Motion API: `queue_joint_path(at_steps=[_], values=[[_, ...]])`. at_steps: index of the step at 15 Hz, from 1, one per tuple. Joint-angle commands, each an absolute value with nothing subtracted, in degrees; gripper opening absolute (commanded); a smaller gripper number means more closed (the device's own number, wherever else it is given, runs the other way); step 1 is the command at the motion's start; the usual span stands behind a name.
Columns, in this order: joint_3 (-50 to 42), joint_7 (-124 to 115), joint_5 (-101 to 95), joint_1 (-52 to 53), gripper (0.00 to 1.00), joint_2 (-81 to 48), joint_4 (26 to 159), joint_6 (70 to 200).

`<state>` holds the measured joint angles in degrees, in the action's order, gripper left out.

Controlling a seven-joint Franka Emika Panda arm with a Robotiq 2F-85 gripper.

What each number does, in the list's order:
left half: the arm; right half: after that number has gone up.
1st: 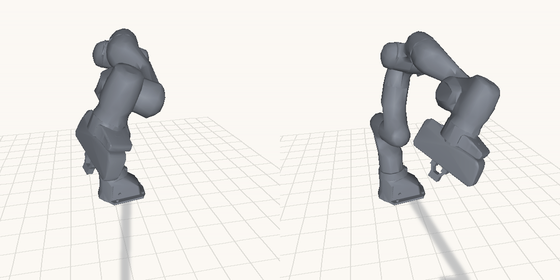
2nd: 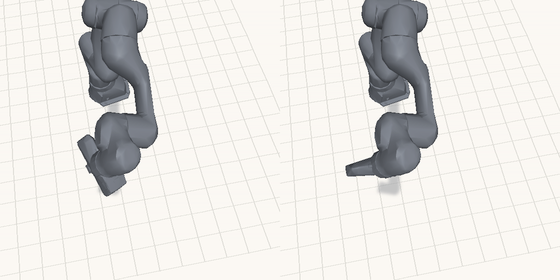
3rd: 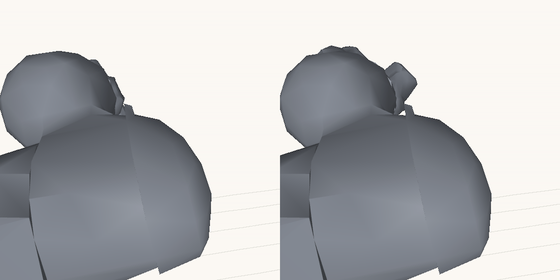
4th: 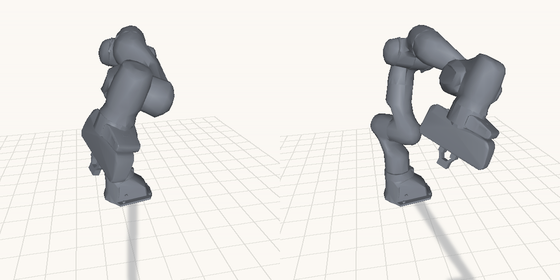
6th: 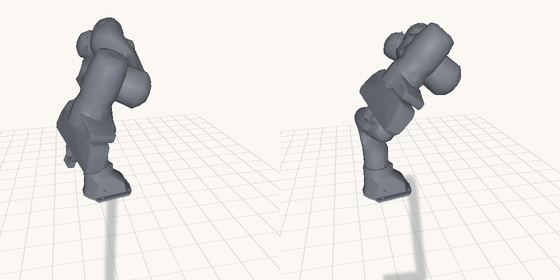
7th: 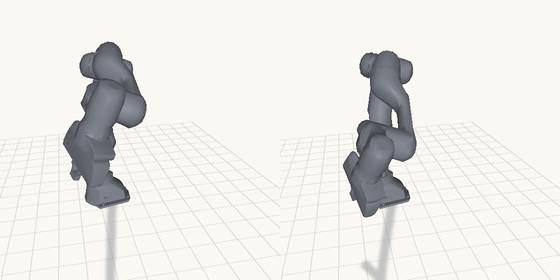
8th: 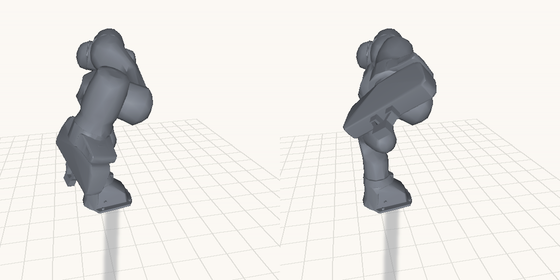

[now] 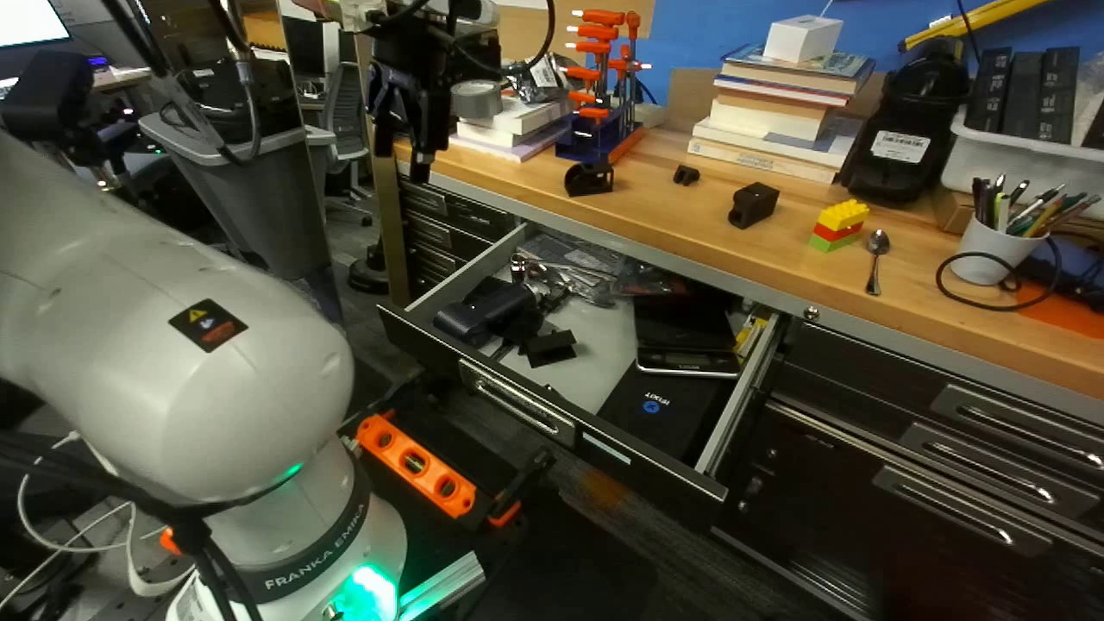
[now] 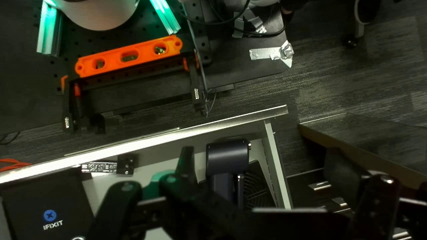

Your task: Put the three black objects in the open drawer then close the drawer

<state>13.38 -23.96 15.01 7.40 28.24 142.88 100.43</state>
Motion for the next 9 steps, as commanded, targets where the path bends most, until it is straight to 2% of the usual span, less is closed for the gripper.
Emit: queue_joint_path(at_steps=[1, 9], values=[[14.21, -25.29, 10.85, 5.64, 1.0, 23.34, 139.42, 103.7], [12.97, -25.7, 4.95, 5.39, 1.0, 6.03, 126.47, 111.26]])
